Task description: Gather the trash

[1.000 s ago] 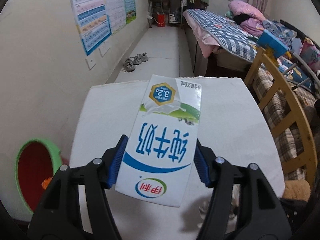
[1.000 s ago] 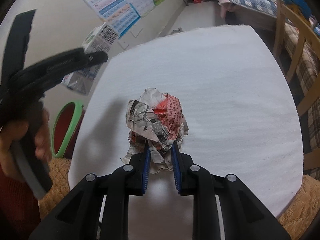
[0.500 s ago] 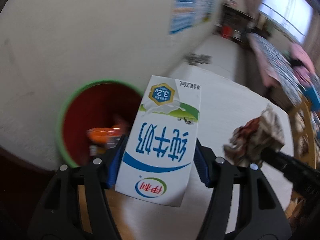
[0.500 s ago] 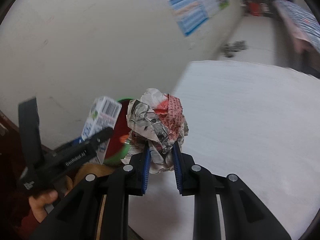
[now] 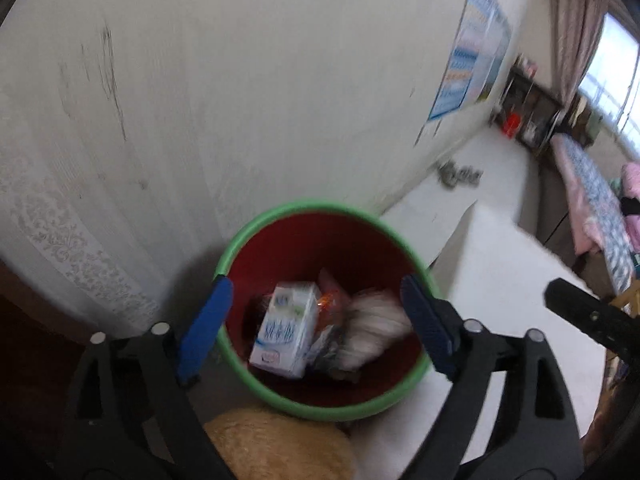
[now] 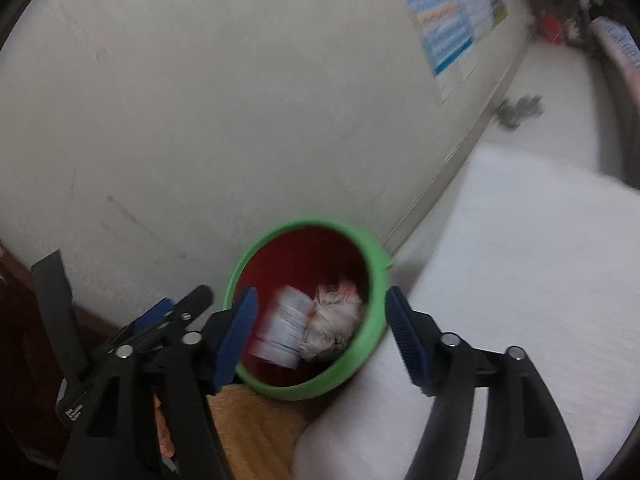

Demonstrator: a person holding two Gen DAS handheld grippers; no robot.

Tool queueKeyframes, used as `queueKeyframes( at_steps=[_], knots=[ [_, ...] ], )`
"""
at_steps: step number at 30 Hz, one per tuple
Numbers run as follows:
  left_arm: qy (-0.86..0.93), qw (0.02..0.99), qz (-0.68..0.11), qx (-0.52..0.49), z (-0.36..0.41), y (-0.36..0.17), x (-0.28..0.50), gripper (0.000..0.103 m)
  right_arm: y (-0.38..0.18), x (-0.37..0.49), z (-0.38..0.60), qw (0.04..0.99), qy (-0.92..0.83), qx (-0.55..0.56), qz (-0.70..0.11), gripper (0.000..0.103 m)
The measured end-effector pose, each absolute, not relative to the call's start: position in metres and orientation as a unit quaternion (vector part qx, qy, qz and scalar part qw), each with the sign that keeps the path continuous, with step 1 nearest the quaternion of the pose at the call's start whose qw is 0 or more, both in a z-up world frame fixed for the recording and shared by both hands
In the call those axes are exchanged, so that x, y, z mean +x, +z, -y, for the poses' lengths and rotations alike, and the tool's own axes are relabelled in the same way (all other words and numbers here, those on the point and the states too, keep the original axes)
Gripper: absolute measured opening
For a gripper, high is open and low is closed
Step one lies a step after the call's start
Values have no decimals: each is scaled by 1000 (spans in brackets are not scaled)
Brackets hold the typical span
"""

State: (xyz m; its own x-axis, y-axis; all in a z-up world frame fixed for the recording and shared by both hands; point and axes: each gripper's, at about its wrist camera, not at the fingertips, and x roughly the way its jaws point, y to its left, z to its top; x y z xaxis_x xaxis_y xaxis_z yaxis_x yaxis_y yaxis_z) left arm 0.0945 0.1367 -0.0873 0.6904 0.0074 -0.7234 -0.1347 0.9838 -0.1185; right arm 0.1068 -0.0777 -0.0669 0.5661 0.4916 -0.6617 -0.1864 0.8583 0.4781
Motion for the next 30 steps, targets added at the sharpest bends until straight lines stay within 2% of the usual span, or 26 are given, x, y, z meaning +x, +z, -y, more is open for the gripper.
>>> queueKeyframes(
  at_steps=[1,2,5,8,13,20,30],
  knots=[
    [29,925,-370,-77,-127,-78,86,91,-57,95,87,883,181,169,-400,74],
    [24,932,-355,-72,-120,-72,80,97,-46,81,96,901,161,151,-374,81],
    [14,960,-276,-49,-83,-40,56,98,-17,35,123,943,105,99,-300,97],
    [1,973,-227,-43,-51,-14,39,98,5,-10,149,970,59,63,-227,96],
    [-45,975,-214,-38,-7,13,28,98,11,-64,200,981,-22,95,-168,96],
    [-76,974,-212,-16,40,28,13,98,-9,-86,248,970,-92,132,-181,96],
    [-67,967,-244,-19,45,22,12,98,-27,-89,249,967,-92,112,-208,96]
  ],
)
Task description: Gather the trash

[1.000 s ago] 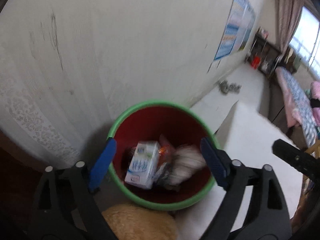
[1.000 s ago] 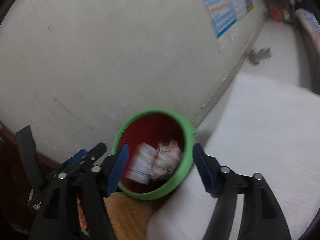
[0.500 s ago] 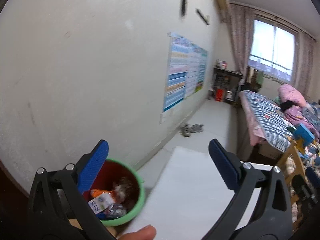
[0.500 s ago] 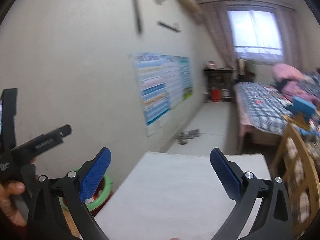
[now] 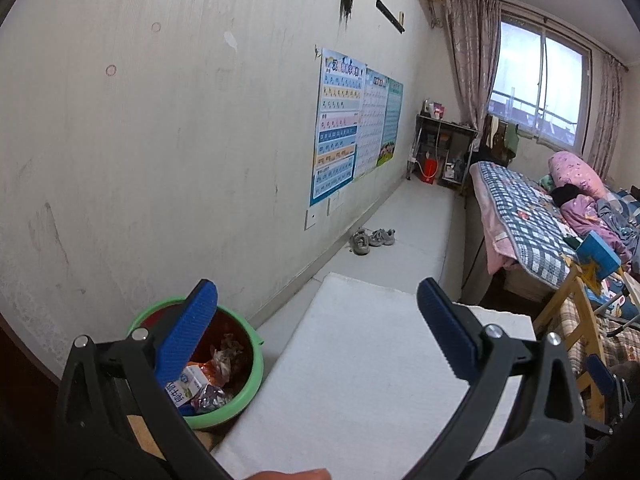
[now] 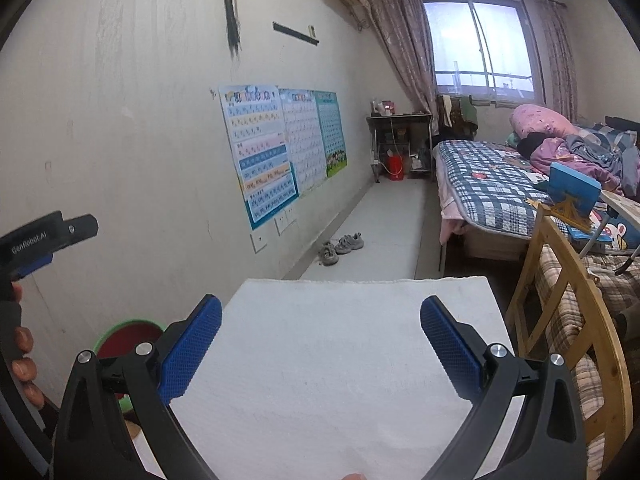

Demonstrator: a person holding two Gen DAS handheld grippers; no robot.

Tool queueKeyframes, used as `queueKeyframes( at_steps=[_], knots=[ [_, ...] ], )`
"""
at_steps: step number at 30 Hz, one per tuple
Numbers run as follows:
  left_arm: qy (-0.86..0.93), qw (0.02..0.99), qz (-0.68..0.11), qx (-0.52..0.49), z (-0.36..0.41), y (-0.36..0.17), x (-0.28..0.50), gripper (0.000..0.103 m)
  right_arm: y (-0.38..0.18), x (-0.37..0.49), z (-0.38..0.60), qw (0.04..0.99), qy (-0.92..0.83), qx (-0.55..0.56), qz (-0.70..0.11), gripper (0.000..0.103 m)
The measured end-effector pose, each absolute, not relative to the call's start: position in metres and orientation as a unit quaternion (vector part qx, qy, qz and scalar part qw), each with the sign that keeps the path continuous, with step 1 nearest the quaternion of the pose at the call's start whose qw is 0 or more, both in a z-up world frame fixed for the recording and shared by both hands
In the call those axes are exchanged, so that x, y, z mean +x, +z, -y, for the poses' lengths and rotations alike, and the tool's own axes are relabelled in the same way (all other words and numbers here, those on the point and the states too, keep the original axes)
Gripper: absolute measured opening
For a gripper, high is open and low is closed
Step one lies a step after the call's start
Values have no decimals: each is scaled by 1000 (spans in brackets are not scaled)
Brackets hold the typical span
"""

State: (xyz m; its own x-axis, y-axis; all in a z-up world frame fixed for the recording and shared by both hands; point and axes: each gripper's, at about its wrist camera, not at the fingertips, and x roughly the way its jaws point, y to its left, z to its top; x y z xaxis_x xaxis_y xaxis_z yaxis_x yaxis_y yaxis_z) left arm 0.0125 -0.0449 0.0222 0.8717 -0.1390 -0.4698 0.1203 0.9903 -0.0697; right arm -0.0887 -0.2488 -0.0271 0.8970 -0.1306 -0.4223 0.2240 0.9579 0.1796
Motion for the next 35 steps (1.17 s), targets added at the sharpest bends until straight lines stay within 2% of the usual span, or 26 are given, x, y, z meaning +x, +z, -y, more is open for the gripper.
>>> queueKeyframes(
  at_steps=[25,28,31,35],
  knots=[
    [-72,958,-278,-15,38,11,26,98,-55,-78,252,955,-88,105,-262,96],
    [-84,953,-290,-7,38,-3,26,98,-89,-66,265,939,-99,115,-308,96],
    [-98,942,-322,4,36,-24,26,98,-159,-45,289,902,-152,101,-392,96],
    [-97,931,-351,14,31,-49,18,98,-230,-31,311,865,-179,88,-461,96]
  ],
)
